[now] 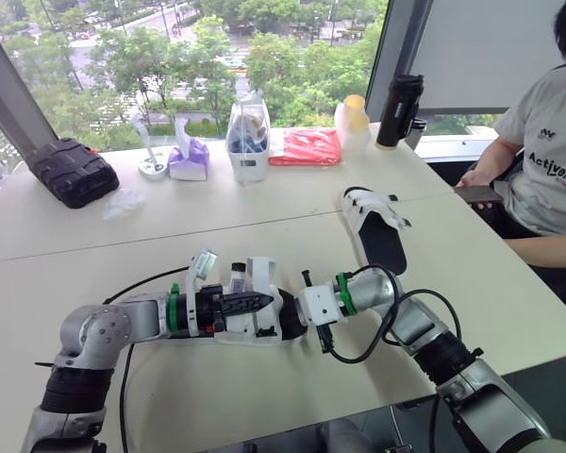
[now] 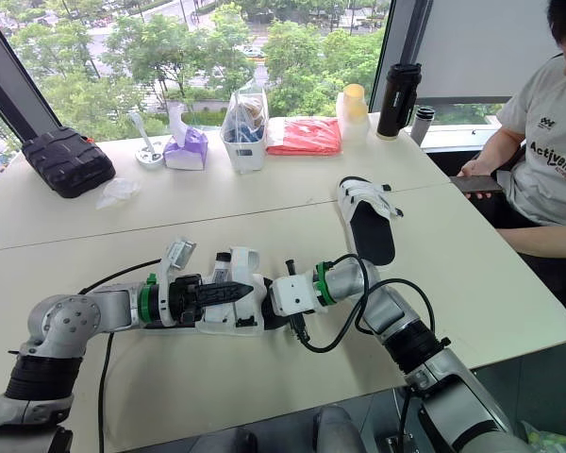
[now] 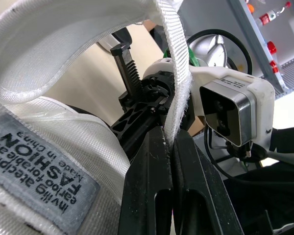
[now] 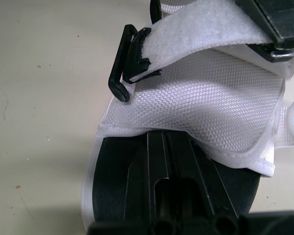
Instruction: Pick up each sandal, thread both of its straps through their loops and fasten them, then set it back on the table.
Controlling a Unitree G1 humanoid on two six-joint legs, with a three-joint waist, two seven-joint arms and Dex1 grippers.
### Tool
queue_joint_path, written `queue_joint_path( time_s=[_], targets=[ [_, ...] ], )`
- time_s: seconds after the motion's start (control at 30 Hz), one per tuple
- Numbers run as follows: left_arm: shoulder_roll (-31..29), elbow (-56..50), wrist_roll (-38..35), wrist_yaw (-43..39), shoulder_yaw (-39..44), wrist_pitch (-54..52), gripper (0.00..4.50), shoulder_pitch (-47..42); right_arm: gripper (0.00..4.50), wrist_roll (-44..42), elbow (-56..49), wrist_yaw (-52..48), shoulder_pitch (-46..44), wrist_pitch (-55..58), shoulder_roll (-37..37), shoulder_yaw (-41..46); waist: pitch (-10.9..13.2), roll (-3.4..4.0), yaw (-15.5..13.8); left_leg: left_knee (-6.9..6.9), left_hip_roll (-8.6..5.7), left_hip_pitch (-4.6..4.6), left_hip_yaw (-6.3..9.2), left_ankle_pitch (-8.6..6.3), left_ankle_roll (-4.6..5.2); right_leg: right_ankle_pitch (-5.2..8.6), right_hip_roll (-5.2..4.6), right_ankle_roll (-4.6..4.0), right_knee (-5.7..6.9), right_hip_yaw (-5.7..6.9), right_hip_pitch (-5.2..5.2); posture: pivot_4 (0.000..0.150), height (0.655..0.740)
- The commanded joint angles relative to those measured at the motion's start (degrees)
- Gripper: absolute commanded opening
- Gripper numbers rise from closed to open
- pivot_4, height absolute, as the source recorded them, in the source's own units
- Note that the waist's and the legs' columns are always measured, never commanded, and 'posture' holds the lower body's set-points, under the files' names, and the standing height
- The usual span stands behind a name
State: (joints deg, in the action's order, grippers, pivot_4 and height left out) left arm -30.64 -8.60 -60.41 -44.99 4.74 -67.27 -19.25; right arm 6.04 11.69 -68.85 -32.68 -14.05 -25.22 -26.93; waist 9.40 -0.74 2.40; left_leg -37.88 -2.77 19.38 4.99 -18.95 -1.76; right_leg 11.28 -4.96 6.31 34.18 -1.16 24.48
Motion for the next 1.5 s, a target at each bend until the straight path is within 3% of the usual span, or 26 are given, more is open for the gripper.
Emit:
queue_joint_path(
  time_s=[0.03,0.23,0.43,0.8,0.93,1.5],
  targets=[
    [-1.9,-2.3,1.6,-2.3,-1.4,1.1,0.04,0.1,0.0,2.4,0.7,-1.7,2.0,0.6,-0.1,-4.2,0.0,0.0,0.0,0.0,0.0,0.0,0.0,0.0,0.0,0.0,0.0,0.0,0.0,0.0,0.0,0.15,0.74],
    [-3.8,-3.6,9.5,-5.5,-5.5,9.9,0.04,1.4,0.0,2.5,0.9,-1.5,1.8,0.5,0.1,-4.2,0.0,0.0,0.0,0.0,0.0,-0.01,0.0,-0.01,-0.01,0.01,0.0,-0.01,0.0,0.0,0.0,0.15,0.74],
    [-2.2,-4.3,15.9,-6.1,-6.8,19.5,0.04,1.8,0.0,2.5,0.8,-1.5,1.9,0.6,0.1,-4.2,0.0,0.0,0.0,0.01,0.02,0.0,-0.02,-0.01,-0.01,0.01,0.0,-0.01,-0.02,0.0,0.0,0.15,0.74],
    [-3.5,-8.5,15.7,-12.1,-8.1,20.5,0.04,2.9,0.0,3.0,1.0,-1.5,2.0,0.1,0.0,-4.3,0.0,0.0,0.0,0.0,0.03,0.0,-0.03,-0.02,0.0,0.01,0.01,-0.01,-0.02,0.0,0.0,0.15,0.74],
    [-4.1,-8.2,21.5,-13.7,-9.8,27.5,0.04,3.1,0.0,3.0,1.1,-1.5,1.9,0.0,0.1,-4.3,0.0,0.0,0.0,0.0,0.03,0.0,-0.04,-0.02,0.0,0.01,0.01,-0.01,-0.03,0.0,0.0,0.15,0.74],
    [-6.6,-4.9,32.5,-20.2,-12.9,42.5,0.04,3.9,0.0,3.1,1.1,-1.5,2.2,-0.1,0.1,-4.5,0.0,0.0,0.0,0.0,0.07,0.0,-0.06,-0.03,0.03,0.01,0.04,-0.02,-0.02,0.0,0.0,0.15,0.74]
  ],
)
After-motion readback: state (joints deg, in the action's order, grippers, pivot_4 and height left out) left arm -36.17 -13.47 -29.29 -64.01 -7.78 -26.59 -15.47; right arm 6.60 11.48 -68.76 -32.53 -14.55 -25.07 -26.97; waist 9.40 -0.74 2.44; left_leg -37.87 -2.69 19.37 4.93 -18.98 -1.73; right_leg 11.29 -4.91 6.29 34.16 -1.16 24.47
